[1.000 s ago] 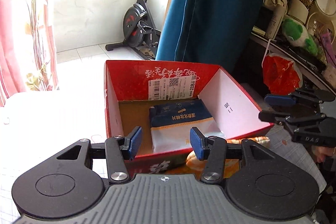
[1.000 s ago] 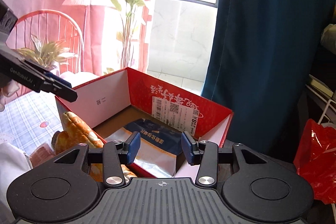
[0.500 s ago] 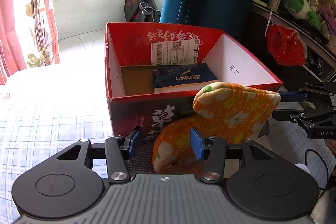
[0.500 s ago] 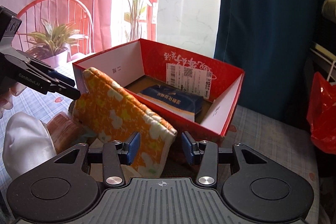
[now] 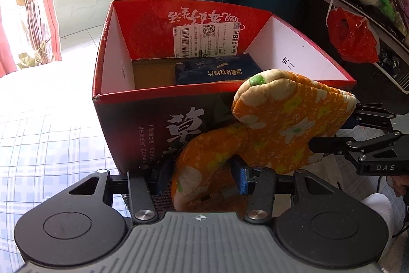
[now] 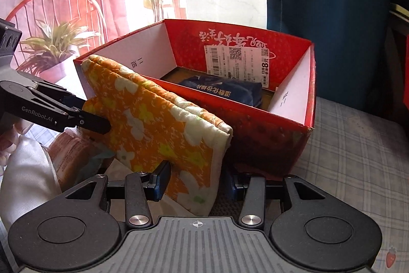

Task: Organize soft objects
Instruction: 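Close both grippers on the orange floral oven mitt beside the box, then carry the oven mitt over the box, lower it in, open both grippers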

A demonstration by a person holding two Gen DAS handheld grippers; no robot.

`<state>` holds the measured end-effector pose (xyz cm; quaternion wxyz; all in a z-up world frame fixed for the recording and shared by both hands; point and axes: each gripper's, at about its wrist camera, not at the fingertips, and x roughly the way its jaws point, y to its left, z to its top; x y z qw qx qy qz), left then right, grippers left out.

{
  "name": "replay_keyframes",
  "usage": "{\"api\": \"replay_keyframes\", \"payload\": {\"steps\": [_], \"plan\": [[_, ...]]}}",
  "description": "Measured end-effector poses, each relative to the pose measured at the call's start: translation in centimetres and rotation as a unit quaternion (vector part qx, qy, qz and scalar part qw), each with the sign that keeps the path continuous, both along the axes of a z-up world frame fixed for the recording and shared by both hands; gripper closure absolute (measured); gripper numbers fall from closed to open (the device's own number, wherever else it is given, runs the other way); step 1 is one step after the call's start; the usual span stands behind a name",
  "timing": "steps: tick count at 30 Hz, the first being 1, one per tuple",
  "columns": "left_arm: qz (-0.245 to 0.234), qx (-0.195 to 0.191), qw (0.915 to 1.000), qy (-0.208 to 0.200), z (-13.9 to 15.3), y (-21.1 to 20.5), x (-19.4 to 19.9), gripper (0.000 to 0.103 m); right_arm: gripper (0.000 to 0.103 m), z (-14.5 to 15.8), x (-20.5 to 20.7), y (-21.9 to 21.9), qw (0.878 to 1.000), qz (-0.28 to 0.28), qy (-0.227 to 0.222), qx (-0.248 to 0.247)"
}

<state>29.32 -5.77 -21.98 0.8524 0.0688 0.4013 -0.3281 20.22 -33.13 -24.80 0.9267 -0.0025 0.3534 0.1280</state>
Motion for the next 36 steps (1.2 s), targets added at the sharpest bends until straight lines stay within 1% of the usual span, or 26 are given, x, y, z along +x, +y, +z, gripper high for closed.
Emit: {"api": "replay_keyframes", "payload": {"steps": [5,8,10,11,13,14,15,18,22,36], "plan": [[0.003,0.001,1.0000,-0.003,-0.3,-0.3,-0.2,0.050,0.064,-0.3,0.4,0.4,1.000,0.002,0.005,0.005],[0.005,0.003,1.0000,-0.005,-0.3,-0.3,-0.3,0.051,0.069,-0.2,0.2,0.4,1.000,0.001,0.004,0.009],[0.006,0.004,0.9999,-0.007,-0.2,-0.3,-0.4,0.060,0.073,-0.1,0.1,0.4,1.000,0.000,0.005,0.011],[0.007,0.007,0.9999,-0.012,-0.2,-0.3,-0.5,0.062,0.076,0.0,0.1,0.3,1.000,-0.001,0.005,0.011],[0.007,0.012,0.9997,-0.018,-0.1,-0.3,-0.8,0.072,0.082,0.1,0.0,0.2,1.000,-0.002,0.005,0.014],[0.007,0.012,0.9997,-0.019,0.0,-0.3,-0.9,0.074,0.089,0.2,0.0,0.2,1.000,-0.002,0.005,0.015],[0.007,0.010,0.9997,-0.020,0.1,-0.3,-1.0,0.077,0.091,0.3,-0.1,0.2,1.000,-0.001,0.005,0.015],[0.009,0.006,0.9997,-0.023,0.4,0.0,-1.1,0.081,0.093,0.6,-0.3,0.4,1.000,0.002,0.001,0.013],[0.017,-0.004,0.9993,-0.033,1.3,0.3,-1.4,0.082,0.094,1.7,-0.7,0.6,1.000,0.005,-0.013,0.011],[0.029,-0.043,0.9941,-0.096,6.6,1.5,-3.8,0.084,0.095,8.3,-2.1,1.2,0.997,0.012,-0.082,0.006]]}}
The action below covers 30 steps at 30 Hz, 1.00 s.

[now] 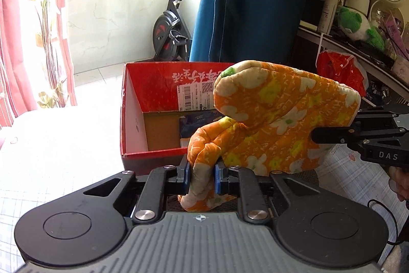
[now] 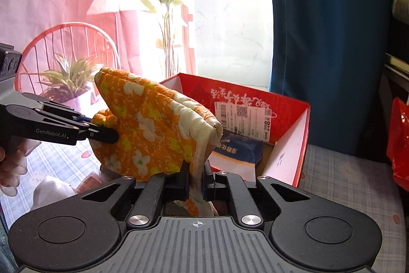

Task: Organize soft objects
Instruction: 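Carry the oven mitt over the box, lower it in, open both grippers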

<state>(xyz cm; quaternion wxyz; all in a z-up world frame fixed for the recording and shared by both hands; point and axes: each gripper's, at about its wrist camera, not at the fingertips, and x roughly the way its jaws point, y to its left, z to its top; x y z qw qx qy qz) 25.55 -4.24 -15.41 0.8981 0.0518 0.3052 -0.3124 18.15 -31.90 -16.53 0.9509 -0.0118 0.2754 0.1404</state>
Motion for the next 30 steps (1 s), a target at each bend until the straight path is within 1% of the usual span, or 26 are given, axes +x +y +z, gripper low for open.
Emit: {"api": "replay_keyframes", "payload": {"steps": [6,15,22,26,30], "plan": [[0.011,-0.023,0.9994,-0.024,2.4,0.3,-0.3,0.084,0.095,3.1,-0.5,0.1,1.000,0.006,-0.029,-0.003],[0.019,-0.036,0.9977,-0.055,5.1,0.0,0.0,0.084,0.095,7.0,0.4,0.0,0.998,0.007,-0.056,-0.015],[0.024,-0.043,0.9962,-0.072,6.5,-0.5,0.9,0.084,0.095,8.8,1.9,-0.2,0.997,0.007,-0.074,-0.024],[0.026,-0.044,0.9960,-0.073,6.9,-0.8,1.8,0.084,0.095,9.4,3.2,-0.4,0.997,0.004,-0.074,-0.029],[0.027,-0.030,0.9959,-0.081,6.9,-1.5,2.5,0.084,0.095,9.8,4.7,-0.7,0.997,0.000,-0.070,-0.034]]}}
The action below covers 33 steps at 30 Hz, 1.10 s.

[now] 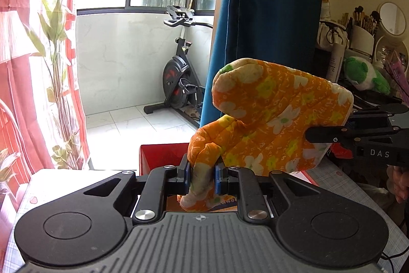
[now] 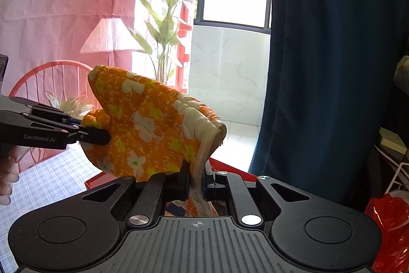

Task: Organize soft objects
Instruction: 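Carry the oven mitt over the box, lower it in, open both grippers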

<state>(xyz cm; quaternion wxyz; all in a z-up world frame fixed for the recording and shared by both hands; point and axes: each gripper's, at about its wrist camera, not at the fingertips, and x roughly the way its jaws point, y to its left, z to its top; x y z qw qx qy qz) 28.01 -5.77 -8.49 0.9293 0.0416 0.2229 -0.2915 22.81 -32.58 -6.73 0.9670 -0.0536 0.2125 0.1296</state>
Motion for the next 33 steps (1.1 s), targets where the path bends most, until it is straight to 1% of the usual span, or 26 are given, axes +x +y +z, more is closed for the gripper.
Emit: {"api": "replay_keyframes", "payload": {"steps": [4,7,9,13,16,18,23,27,30,33], "plan": [[0.007,-0.004,0.9999,0.011,-0.3,-0.5,1.6,0.084,0.095,0.0,1.1,-0.3,1.000,-0.003,0.000,-0.006],[0.010,-0.009,0.9995,0.027,-0.8,-0.7,2.9,0.084,0.095,-0.2,2.4,-0.3,1.000,-0.006,0.011,-0.004],[0.010,-0.003,0.9992,0.039,-1.4,-1.1,3.9,0.084,0.095,-0.6,3.5,-0.3,1.000,-0.009,0.020,-0.005],[0.006,0.021,0.9977,0.064,-3.0,-2.1,5.7,0.084,0.095,-1.9,5.7,-0.3,0.998,-0.021,0.052,0.003],[0.001,0.029,0.9953,0.092,-4.4,-2.5,6.5,0.084,0.095,-3.3,7.0,-0.7,0.996,-0.027,0.087,0.015],[-0.006,0.044,0.9935,0.105,-5.4,-2.9,6.7,0.084,0.095,-4.4,7.5,-1.1,0.993,-0.029,0.112,0.022],[-0.012,0.071,0.9868,0.145,-7.8,-3.3,7.5,0.084,0.095,-7.4,8.5,-1.9,0.984,-0.029,0.172,0.041],[-0.020,0.095,0.9803,0.172,-9.2,-3.5,7.7,0.084,0.095,-9.4,9.5,-1.5,0.975,-0.027,0.219,0.036],[-0.023,0.104,0.9773,0.183,-9.7,-3.4,7.8,0.084,0.095,-10.5,10.1,-1.4,0.965,-0.031,0.255,0.053],[-0.019,0.103,0.9748,0.197,-10.1,-3.0,8.3,0.084,0.095,-11.5,10.9,-1.6,0.955,-0.041,0.284,0.072]]}}
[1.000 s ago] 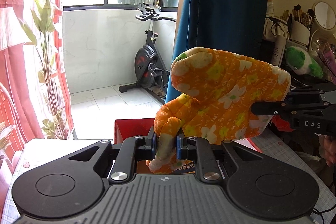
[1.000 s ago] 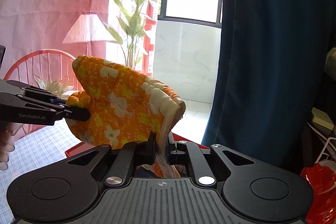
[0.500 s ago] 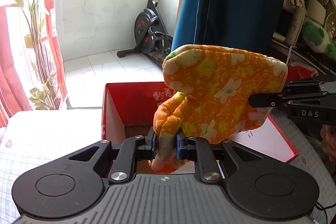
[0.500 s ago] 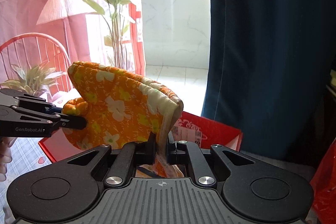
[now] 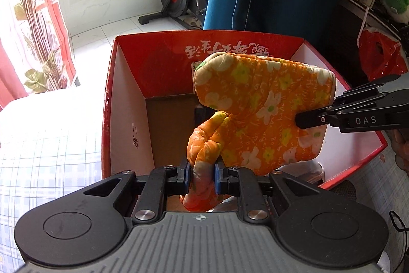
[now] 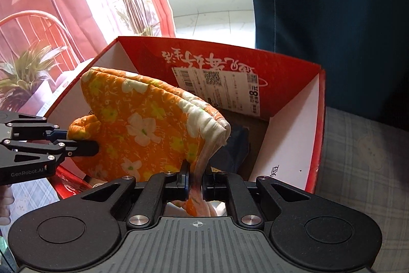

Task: Organize soft objects
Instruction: 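Carry the oven mitt over the box, lower it in, open both grippers, then move both grippers to the white towel and close on it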

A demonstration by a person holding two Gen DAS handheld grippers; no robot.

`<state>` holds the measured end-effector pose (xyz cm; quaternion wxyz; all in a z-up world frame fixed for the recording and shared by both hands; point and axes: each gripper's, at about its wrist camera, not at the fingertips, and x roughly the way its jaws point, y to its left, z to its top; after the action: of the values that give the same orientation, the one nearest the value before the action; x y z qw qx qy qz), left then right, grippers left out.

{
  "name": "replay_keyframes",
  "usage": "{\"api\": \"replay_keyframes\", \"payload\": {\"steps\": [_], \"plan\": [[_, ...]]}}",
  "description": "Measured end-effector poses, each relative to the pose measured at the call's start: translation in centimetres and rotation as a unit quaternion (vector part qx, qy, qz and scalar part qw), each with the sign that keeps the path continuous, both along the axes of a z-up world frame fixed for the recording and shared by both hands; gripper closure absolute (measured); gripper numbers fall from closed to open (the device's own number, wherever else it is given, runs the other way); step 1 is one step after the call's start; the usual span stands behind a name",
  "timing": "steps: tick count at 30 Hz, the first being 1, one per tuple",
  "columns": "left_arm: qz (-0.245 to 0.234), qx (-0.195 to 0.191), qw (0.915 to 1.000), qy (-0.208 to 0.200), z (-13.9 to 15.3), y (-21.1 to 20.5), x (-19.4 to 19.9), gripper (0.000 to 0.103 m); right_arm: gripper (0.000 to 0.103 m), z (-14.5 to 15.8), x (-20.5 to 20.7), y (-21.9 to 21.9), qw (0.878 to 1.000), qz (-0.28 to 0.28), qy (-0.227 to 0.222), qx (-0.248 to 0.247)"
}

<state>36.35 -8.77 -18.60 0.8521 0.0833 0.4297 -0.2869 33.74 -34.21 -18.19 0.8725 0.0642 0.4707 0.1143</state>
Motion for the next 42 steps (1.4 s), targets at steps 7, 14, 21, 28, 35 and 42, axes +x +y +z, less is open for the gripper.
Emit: {"api": "replay_keyframes", "payload": {"steps": [7,14,21,28,35,42], "plan": [[-0.006,0.011,0.9999,0.001,0.0,-0.5,0.3,0.080,0.095,-2.1,1.0,-0.2,0.999,-0.023,0.035,0.006],[0.001,0.009,0.9997,-0.022,0.7,-0.7,0.1,0.066,0.086,-2.0,1.2,0.3,0.999,-0.028,0.032,-0.030],[0.011,0.001,0.9988,-0.048,2.1,-0.5,-0.8,0.051,0.076,-0.7,0.7,0.8,0.998,-0.027,0.005,-0.061],[0.021,0.001,0.9979,-0.062,3.3,-0.2,-2.2,0.047,0.074,1.6,-1.2,1.9,0.997,-0.007,-0.028,-0.076],[0.030,-0.002,0.9974,-0.066,4.1,1.1,-4.6,0.047,0.073,3.7,-3.9,2.8,0.996,0.003,-0.052,-0.071],[0.043,-0.007,0.9967,-0.069,4.8,2.4,-7.3,0.046,0.072,5.1,-7.1,3.8,0.995,0.018,-0.066,-0.074]]}}
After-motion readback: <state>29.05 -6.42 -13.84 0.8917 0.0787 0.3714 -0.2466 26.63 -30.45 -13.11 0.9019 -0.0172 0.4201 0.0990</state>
